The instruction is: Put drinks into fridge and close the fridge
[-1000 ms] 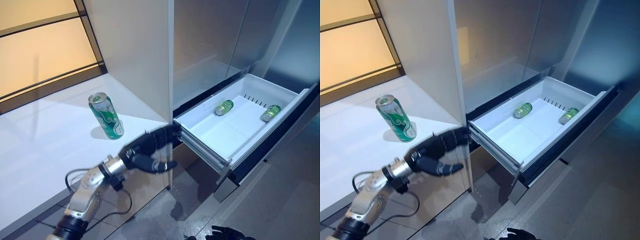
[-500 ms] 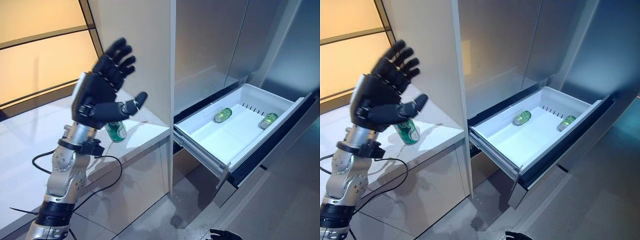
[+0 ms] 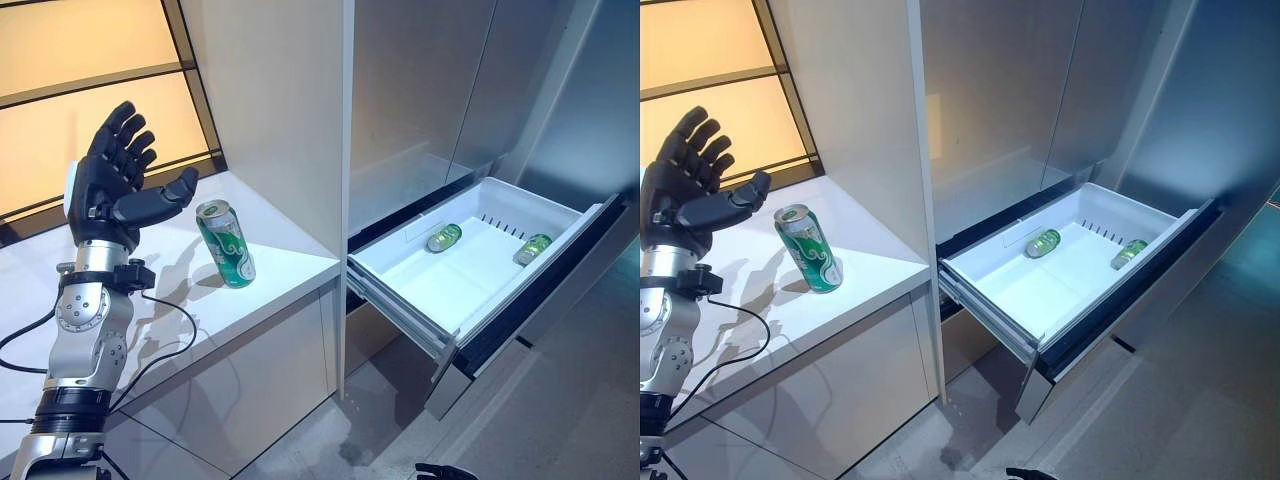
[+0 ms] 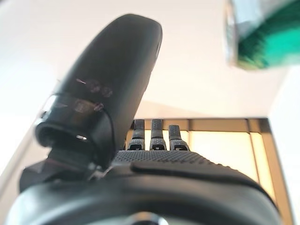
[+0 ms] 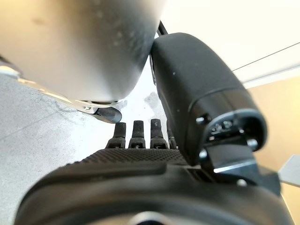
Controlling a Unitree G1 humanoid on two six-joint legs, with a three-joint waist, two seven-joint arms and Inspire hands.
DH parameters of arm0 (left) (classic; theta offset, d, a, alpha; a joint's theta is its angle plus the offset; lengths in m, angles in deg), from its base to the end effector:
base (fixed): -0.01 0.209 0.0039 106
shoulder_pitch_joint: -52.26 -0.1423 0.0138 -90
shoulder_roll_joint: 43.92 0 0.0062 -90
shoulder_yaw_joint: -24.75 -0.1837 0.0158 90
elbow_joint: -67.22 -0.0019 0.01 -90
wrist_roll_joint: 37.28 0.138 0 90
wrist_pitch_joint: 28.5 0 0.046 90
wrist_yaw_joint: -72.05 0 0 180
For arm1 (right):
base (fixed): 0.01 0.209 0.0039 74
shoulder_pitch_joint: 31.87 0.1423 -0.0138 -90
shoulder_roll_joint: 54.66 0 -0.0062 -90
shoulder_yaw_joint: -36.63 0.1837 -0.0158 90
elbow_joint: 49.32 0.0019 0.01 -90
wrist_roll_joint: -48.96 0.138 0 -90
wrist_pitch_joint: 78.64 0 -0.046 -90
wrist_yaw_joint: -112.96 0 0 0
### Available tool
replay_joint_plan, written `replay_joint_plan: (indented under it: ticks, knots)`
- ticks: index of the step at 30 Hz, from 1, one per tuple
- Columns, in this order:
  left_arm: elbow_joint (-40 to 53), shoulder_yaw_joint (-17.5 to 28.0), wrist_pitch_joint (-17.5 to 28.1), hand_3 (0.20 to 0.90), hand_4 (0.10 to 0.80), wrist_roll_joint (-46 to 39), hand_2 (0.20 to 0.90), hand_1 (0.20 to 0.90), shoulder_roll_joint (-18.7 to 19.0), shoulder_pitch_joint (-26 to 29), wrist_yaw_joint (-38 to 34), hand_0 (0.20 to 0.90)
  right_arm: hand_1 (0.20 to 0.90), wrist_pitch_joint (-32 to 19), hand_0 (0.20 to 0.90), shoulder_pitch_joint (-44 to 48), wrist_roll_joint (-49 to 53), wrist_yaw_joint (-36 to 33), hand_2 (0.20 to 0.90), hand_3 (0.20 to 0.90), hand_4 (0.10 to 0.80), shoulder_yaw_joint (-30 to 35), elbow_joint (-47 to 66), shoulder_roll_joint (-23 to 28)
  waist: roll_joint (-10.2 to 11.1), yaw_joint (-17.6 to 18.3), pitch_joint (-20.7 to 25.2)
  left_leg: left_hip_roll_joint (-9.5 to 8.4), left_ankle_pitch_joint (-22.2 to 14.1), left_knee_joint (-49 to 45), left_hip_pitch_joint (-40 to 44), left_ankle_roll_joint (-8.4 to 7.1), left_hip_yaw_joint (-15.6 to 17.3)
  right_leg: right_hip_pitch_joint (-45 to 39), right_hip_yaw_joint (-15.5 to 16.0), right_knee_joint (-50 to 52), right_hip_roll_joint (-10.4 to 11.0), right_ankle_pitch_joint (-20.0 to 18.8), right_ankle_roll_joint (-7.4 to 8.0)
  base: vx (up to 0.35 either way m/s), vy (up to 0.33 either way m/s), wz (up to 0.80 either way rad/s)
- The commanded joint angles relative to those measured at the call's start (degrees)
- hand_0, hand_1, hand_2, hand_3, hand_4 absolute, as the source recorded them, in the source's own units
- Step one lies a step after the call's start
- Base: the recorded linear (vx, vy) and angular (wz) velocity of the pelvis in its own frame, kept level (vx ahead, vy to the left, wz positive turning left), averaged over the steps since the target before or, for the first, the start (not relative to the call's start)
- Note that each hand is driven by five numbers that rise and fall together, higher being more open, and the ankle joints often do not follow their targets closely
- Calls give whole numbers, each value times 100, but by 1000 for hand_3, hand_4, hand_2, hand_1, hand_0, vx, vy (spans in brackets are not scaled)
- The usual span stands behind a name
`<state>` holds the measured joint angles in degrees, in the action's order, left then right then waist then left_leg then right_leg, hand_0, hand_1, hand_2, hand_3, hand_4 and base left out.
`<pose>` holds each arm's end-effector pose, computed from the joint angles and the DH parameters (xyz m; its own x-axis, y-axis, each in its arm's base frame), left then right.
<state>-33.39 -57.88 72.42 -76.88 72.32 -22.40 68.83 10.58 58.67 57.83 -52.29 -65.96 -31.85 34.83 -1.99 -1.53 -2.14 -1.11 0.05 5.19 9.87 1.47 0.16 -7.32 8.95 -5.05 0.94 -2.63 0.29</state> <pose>0.2412 0.3015 0.1532 0.9041 0.1933 0.3811 -0.1974 0.9799 -0.0286 0.0685 -0.2319 -0.1148 0.2861 0.0648 -0.9560 -0.1503 0.9884 0.0220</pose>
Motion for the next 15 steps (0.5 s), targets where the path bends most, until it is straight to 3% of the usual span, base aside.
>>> replay_joint_plan:
  ticks: [1,10,15]
  knots:
    - [-159,464,104,900,800,-216,900,900,554,1172,106,900,900,51,900,93,-180,62,900,900,800,-364,-275,-4,-61,-25,73,-145,-459,-90,31,14,272,-91,-260,402,-49,756,278,0,0,0]
    - [-291,320,-488,900,800,-605,900,900,605,1161,1188,900,900,94,900,133,-200,109,900,900,800,-278,-307,64,-85,-33,57,-145,-474,-97,63,13,283,-120,-263,405,-42,759,301,0,0,0]
    - [-366,306,-506,900,800,-767,900,900,746,1224,1353,900,900,116,900,141,-224,157,900,900,800,-240,-288,127,-99,-27,56,-145,-471,-93,67,8,287,-122,-272,395,-46,749,318,0,0,0]
